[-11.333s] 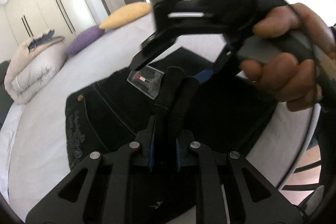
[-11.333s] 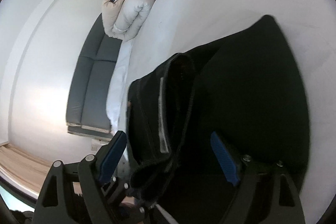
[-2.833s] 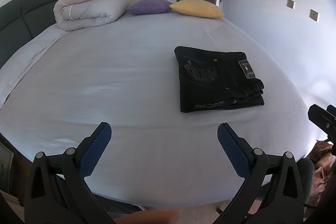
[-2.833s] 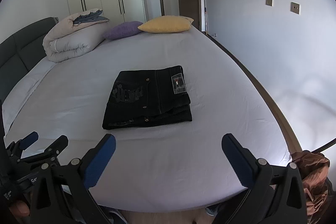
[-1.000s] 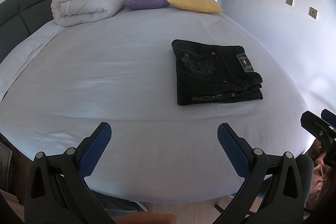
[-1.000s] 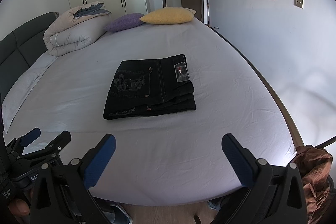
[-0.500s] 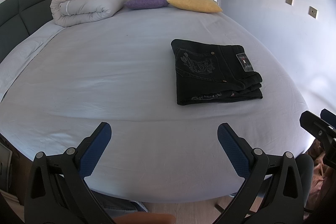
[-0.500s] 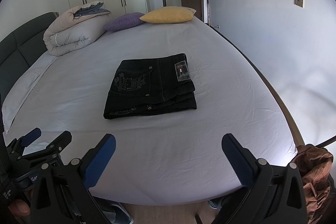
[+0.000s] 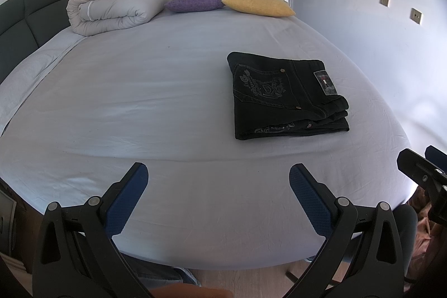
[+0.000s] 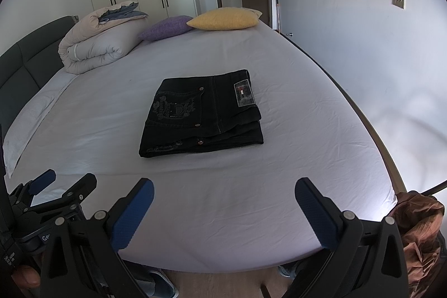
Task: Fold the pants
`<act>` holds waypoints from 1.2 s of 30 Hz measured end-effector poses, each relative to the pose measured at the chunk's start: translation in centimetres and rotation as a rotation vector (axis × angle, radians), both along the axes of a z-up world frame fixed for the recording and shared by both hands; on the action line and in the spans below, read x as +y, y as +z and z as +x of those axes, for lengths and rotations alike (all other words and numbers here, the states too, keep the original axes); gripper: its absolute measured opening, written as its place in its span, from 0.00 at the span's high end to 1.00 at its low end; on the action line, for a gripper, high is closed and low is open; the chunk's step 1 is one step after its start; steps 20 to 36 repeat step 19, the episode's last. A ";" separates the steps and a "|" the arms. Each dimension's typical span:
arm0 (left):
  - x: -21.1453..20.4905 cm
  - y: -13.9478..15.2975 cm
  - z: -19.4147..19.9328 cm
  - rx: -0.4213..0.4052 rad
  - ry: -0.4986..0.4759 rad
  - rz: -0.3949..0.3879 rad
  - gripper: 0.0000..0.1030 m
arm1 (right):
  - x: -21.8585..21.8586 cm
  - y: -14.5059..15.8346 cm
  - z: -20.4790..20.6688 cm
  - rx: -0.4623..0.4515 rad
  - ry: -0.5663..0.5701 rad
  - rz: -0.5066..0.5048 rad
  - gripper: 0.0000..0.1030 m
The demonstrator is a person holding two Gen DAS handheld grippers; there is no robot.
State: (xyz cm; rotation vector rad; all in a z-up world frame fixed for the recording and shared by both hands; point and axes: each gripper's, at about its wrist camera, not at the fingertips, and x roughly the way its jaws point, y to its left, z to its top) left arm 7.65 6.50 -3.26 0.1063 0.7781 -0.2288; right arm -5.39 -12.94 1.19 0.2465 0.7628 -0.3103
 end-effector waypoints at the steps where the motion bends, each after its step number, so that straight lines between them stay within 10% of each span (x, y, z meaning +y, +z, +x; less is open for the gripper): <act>1: -0.1 -0.1 -0.1 0.000 -0.002 0.001 0.00 | -0.2 0.0 0.1 0.000 -0.001 0.000 0.00; 36: 0.0 -0.3 -0.4 -0.019 -0.011 0.009 0.00 | 0.1 -0.2 -0.1 0.001 0.000 0.003 0.00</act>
